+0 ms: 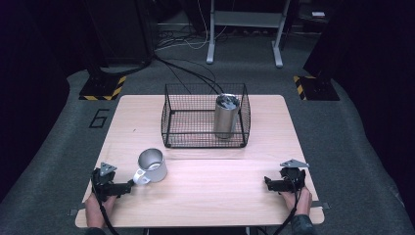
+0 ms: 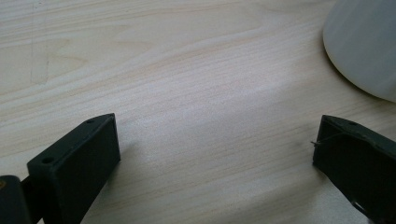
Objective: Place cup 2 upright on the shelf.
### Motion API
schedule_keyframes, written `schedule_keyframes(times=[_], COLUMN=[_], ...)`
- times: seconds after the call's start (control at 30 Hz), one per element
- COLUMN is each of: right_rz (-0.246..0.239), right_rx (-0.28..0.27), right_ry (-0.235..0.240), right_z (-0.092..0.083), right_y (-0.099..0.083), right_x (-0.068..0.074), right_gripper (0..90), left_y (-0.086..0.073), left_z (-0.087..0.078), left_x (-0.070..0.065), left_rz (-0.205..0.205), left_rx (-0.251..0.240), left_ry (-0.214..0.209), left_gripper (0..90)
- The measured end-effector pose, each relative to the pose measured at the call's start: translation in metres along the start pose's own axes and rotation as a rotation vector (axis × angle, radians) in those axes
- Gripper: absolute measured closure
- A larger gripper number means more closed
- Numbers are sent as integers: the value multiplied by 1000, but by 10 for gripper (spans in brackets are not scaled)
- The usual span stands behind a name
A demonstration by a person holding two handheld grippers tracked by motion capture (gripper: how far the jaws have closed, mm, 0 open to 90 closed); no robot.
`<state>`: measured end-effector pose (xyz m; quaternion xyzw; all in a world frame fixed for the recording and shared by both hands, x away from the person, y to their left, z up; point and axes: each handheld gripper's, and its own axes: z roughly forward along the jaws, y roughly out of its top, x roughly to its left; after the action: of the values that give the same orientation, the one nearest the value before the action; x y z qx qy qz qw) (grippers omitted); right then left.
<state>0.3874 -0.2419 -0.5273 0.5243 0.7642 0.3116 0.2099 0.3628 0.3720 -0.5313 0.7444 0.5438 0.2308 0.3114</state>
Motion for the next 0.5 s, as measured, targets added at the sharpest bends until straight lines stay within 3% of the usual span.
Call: schedule_keyframes(times=[0.07, 0.3, 0.37, 0.5], right_rz=[-1, 6, -18, -15], right_rx=[-36, -35, -31, -31], right_ry=[-5, -10, 9, 9], right_z=[1, -4, -5, -5], right_y=[-3, -8, -9, -9], right_x=[-2, -2, -4, -4], right_gripper=[0, 0, 0, 0], left_y=[0, 0, 0, 0], left_z=[0, 0, 1, 2], left_x=[0, 0, -1, -2], left_rz=[0, -2, -11, -24], left_rx=[2, -4, -13, -20], left_ry=[2, 0, 1, 21], left_gripper=[5, 4, 5, 4])
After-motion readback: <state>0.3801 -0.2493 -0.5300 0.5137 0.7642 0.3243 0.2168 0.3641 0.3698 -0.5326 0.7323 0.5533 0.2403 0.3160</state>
